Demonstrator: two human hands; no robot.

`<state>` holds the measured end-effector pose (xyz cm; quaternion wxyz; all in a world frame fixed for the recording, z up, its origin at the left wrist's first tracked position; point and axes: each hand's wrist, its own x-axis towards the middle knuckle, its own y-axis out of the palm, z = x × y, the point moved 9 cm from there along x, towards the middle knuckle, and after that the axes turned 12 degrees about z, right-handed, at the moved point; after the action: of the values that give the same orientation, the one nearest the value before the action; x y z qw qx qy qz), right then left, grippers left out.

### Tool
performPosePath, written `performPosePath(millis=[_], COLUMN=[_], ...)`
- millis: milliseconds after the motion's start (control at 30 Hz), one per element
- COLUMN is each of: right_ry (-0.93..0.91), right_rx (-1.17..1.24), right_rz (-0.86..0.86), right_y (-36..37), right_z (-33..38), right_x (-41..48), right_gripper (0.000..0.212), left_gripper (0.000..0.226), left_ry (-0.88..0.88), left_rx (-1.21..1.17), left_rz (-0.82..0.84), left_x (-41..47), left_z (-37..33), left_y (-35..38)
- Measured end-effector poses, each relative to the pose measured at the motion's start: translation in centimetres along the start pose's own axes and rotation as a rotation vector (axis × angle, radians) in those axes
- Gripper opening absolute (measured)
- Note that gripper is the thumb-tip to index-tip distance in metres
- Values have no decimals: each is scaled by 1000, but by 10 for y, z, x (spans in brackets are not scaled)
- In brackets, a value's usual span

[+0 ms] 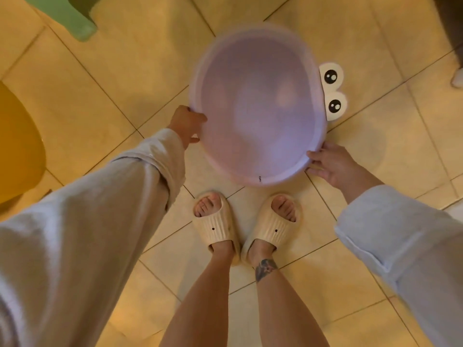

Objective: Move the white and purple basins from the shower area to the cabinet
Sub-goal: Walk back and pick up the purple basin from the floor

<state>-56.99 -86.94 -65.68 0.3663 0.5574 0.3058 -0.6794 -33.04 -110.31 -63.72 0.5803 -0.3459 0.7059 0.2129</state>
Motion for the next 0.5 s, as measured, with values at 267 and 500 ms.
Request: performPosePath(millis=[267,500], right_ry=[60,43], right_rx=[9,-43], right_rz=[60,94], right_y=[-5,-3], right_z=[7,12], right_x=[-134,-329], right_gripper=[40,36], left_gripper=[16,15], left_ry=[-45,-28], left_rx=[-89,-240], left_rz=[17,-5], left_x=[-136,-326], left_z=[12,22], left_y=[-19,-38])
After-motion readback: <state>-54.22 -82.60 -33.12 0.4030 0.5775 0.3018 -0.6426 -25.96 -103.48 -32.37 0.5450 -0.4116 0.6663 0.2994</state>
